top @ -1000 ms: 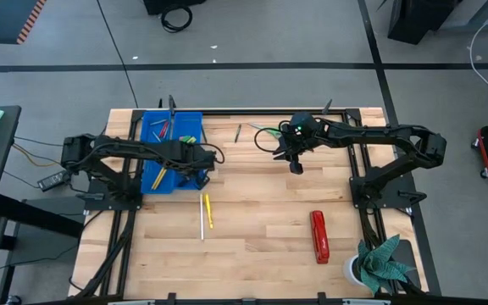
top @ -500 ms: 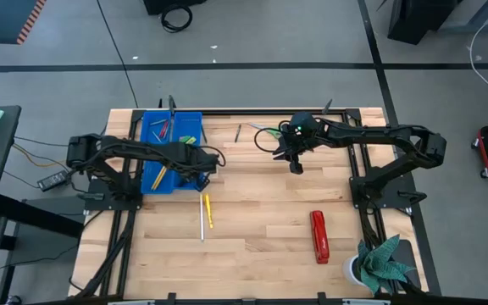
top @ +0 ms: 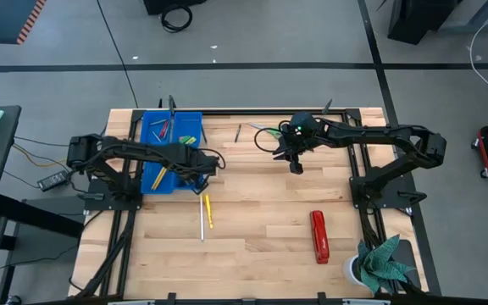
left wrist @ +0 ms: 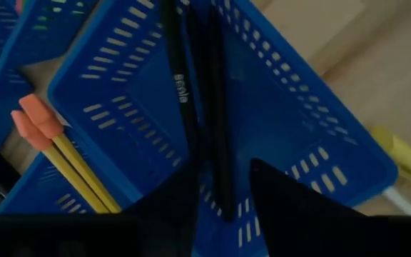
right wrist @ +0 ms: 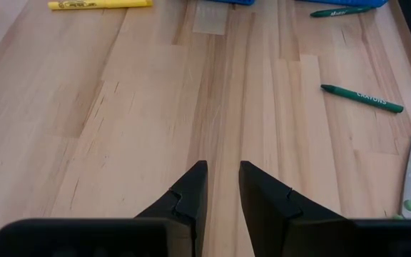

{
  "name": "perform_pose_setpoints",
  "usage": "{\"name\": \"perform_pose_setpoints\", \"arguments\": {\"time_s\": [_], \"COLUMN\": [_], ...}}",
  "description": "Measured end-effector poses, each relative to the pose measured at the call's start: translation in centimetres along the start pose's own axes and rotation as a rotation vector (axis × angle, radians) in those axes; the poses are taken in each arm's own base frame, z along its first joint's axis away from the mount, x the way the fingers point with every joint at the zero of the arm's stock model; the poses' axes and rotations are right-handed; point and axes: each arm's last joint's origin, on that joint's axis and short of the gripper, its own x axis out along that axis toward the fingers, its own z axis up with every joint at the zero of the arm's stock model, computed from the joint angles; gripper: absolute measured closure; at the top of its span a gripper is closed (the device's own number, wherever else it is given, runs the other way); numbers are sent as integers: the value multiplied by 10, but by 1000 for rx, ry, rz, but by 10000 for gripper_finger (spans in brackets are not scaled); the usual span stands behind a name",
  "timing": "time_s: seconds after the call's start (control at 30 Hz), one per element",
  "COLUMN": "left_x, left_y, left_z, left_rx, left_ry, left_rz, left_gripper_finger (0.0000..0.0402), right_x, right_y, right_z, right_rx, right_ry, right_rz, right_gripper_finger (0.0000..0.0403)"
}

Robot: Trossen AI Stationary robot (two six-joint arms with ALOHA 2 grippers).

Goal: Sort crayons/erasers/pens/pencils in bins
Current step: Put the yellow pen into the bottom right blue bin

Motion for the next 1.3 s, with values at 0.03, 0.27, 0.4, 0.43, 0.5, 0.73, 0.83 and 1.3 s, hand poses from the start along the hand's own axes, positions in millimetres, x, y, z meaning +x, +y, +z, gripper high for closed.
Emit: {"name": "perform_pose_setpoints", "arguments": {"time_s": [0.03, 0.27, 0.4, 0.43, 0.5, 0.73, 0.83, 1.3], "left_x": [0, -19, -40, -44, -50, -49, -41, 1], "left_y": [-1, -11, -31, -37, -50, -79, -85, -109], "left_z": [-1, 1, 1, -2, -10, -39, -41, -40], "left_rx": [15, 163, 378, 492, 767, 1491, 1549, 1737], "left_ry": [2, -45, -171, -201, -263, -412, -441, -318], "left_rz": [-1, -26, -63, -72, -76, -27, -30, -68], "left_gripper_finger": [265, 251, 259, 263, 271, 291, 296, 315], "right_x": [0, 0, 0, 0, 0, 0, 0, 6], "right_y": [0, 0, 0, 0, 0, 0, 0, 3], "right_z": [0, 0, 0, 0, 0, 0, 0, -12], "right_rx": [0, 0, -1, -1, -1, 11, 4, -23], "right_ry": [0, -1, -1, -1, -1, -2, -3, -17], "right_rz": [0, 0, 0, -1, -1, 0, 3, -3], "right_gripper_finger": [315, 315, 315, 315, 315, 315, 315, 315]}}
